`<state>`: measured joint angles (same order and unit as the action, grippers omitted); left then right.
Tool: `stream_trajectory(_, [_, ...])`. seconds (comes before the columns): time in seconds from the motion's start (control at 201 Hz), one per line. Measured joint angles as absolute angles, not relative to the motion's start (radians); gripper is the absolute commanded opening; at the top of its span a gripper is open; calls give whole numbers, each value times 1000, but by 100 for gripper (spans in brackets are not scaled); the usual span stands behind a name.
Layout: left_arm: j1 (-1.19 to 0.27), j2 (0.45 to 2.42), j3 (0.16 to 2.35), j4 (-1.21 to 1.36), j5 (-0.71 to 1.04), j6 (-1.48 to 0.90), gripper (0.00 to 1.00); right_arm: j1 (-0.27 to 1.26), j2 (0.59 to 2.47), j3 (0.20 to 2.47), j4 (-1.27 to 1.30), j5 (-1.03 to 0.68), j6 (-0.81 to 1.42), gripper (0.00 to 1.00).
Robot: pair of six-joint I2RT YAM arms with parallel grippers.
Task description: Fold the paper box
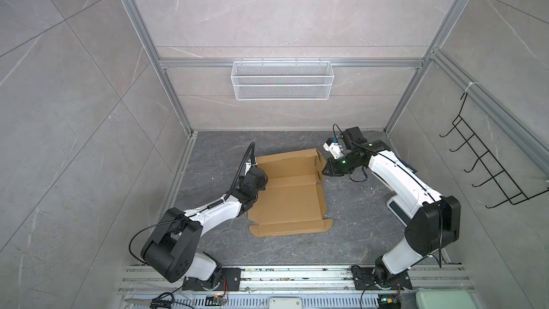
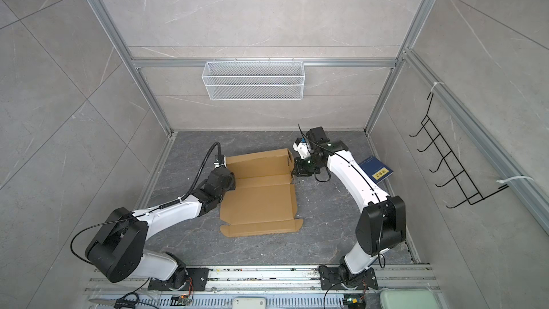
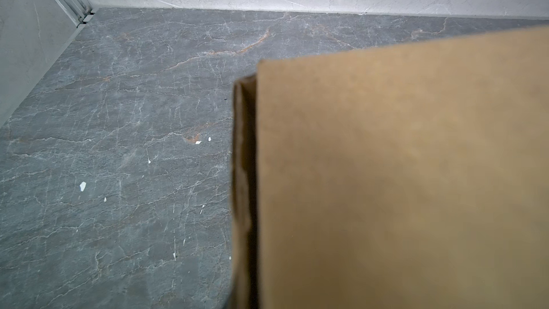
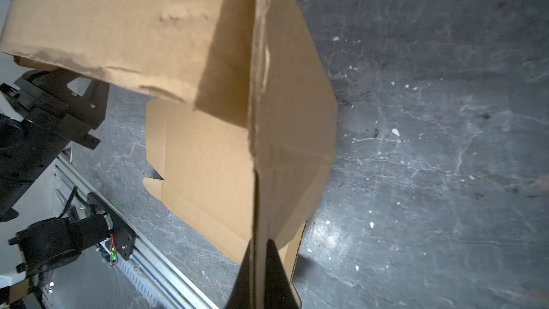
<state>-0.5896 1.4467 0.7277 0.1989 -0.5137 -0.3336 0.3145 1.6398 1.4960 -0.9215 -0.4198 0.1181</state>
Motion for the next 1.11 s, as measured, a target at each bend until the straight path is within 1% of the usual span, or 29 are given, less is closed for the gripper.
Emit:
stream_trajectory(0.144, [-590, 1448, 728, 203, -514, -332, 0, 315, 1650, 1497, -923, -430, 112, 7])
stream_trajectory(0.269, [-590, 1450, 742, 176, -514, -332, 7, 315, 1649, 1468, -906, -431, 112, 4])
stream_trajectory(0.393, [-588, 1450, 756, 129, -514, -329, 10, 314, 1649, 1404, -878, -416, 112, 4])
stream_trajectory(0.587, [-574, 1450, 756, 94, -494, -330, 8, 308, 1644, 1386, -864, -389, 112, 2])
stream_trajectory(0.687, [-570, 1450, 756, 96, -487, -331, 16, 307, 1641, 1384, -860, -388, 112, 2])
stream_trajectory(0.757, [-565, 1450, 756, 93, -480, -324, 26, 307, 1640, 1384, -853, -386, 112, 2])
stream_trajectory(0.811, [-556, 1446, 756, 88, -463, -321, 32, 307, 1640, 1384, -848, -380, 112, 1])
stream_trajectory(0.906, [-537, 1423, 756, 76, -435, -315, 36, 307, 1634, 1369, -824, -364, 108, 2])
stream_trajectory(1.11, [-500, 1324, 756, 48, -408, -297, 44, 307, 1580, 1262, -745, -340, 85, 1])
